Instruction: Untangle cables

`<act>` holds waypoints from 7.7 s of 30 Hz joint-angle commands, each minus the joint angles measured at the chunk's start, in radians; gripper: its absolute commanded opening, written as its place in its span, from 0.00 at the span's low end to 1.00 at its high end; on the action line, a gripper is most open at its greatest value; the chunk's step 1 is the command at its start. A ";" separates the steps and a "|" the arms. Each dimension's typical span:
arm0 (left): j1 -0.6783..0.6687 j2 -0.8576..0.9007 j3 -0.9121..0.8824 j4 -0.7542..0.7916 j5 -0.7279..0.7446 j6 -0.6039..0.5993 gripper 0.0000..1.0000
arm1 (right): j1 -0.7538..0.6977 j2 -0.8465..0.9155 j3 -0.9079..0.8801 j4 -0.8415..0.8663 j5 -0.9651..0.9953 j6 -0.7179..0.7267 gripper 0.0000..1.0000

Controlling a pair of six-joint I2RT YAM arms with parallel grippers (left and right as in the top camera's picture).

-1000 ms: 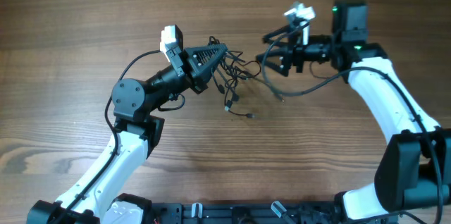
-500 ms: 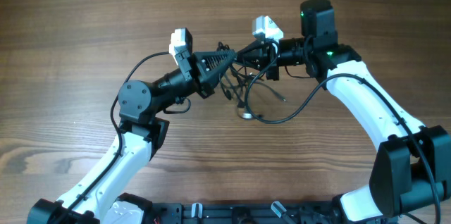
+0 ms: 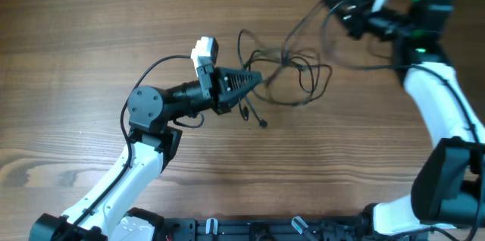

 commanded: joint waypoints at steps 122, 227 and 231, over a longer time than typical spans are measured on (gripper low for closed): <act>0.141 0.782 0.340 -1.628 -0.969 0.792 0.16 | -0.382 -0.040 0.508 -1.068 1.613 0.224 0.04; 0.241 -0.142 0.387 -2.020 -1.186 0.657 1.00 | 0.805 0.376 0.156 -0.806 0.676 -0.888 0.07; 0.241 -0.142 0.387 -2.020 -1.183 0.657 1.00 | 0.804 0.359 0.175 -0.823 0.676 -0.813 0.04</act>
